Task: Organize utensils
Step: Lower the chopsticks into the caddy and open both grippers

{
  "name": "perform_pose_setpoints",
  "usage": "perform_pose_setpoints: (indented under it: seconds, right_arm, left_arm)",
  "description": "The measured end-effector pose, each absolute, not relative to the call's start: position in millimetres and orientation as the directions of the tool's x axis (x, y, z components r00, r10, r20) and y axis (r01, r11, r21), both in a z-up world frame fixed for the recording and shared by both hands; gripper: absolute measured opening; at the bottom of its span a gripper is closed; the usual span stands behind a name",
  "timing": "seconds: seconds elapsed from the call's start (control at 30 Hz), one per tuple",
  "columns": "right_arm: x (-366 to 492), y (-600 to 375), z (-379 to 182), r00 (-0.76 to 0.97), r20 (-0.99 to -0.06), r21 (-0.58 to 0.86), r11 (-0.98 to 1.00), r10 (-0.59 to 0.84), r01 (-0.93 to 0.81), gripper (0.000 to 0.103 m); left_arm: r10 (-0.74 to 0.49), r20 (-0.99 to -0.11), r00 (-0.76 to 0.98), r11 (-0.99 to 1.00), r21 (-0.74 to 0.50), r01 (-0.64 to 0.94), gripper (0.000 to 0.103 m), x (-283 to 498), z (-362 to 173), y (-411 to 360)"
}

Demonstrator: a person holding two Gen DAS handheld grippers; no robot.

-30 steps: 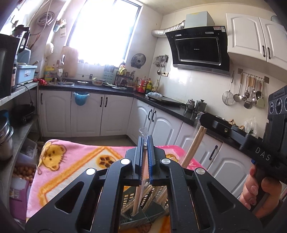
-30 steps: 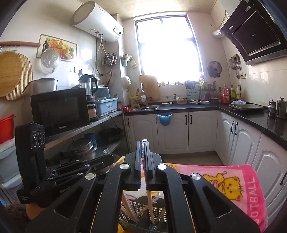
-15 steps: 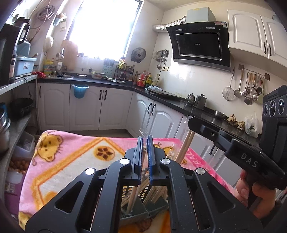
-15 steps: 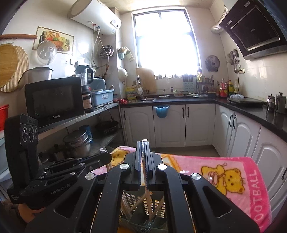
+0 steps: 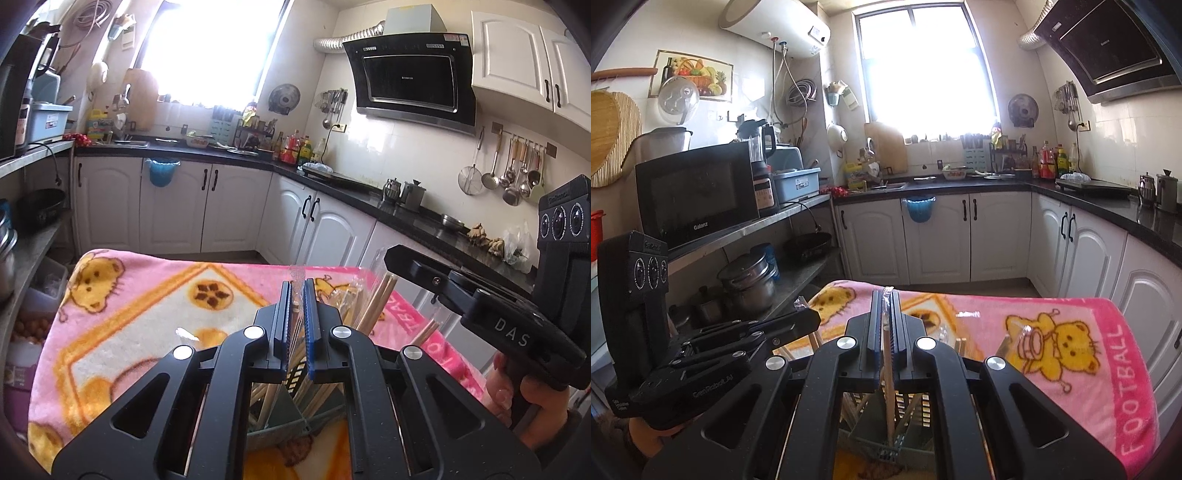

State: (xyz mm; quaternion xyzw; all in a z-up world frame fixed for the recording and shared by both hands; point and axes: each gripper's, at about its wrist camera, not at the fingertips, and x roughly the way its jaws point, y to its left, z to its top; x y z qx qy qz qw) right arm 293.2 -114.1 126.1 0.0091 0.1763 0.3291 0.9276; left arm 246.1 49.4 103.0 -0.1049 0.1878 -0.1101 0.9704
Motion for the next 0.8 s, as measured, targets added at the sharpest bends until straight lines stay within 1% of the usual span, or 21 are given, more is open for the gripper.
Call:
perform_pose_setpoints:
  seconds: [0.03, 0.17, 0.2, 0.37, 0.47, 0.6, 0.73, 0.77, 0.8]
  right_arm:
    - [293, -116, 125, 0.721, -0.323, 0.133, 0.783, 0.614, -0.607, 0.005]
    - [290, -120, 122, 0.719, -0.331, 0.138, 0.786, 0.61, -0.603, 0.006]
    - [289, -122, 122, 0.72, -0.333, 0.138, 0.787, 0.608, -0.601, 0.006]
    - [283, -131, 121, 0.726, -0.334, 0.145, 0.793, 0.602, -0.591, 0.015]
    - [279, -136, 120, 0.726, -0.34, 0.145, 0.796, 0.598, -0.588, 0.016]
    - [275, -141, 119, 0.727, -0.344, 0.146, 0.799, 0.594, -0.583, 0.022]
    - [270, -146, 118, 0.73, -0.349, 0.141, 0.803, 0.587, -0.579, 0.023]
    - [269, -147, 118, 0.731, -0.35, 0.141, 0.804, 0.586, -0.577, 0.024]
    - [267, -148, 117, 0.732, -0.35, 0.142, 0.805, 0.585, -0.576, 0.027]
  left_arm:
    - [-0.254, -0.343, 0.905, 0.954, -0.245, 0.175, 0.006, 246, 102, 49]
    - [-0.253, -0.349, 0.902, 0.953, -0.249, 0.172, 0.007, 242, 100, 50]
    - [-0.253, -0.349, 0.902, 0.953, -0.249, 0.171, 0.009, 242, 100, 50]
    - [-0.252, -0.35, 0.902, 0.953, -0.249, 0.17, 0.019, 236, 99, 53]
    - [-0.253, -0.351, 0.902, 0.953, -0.249, 0.17, 0.024, 232, 99, 53]
    - [-0.254, -0.349, 0.902, 0.954, -0.243, 0.174, 0.031, 228, 100, 52]
    - [-0.251, -0.351, 0.902, 0.956, -0.238, 0.173, 0.039, 225, 101, 51]
    - [-0.25, -0.352, 0.902, 0.956, -0.237, 0.173, 0.04, 224, 101, 50]
    - [-0.25, -0.353, 0.902, 0.956, -0.235, 0.173, 0.043, 223, 100, 51]
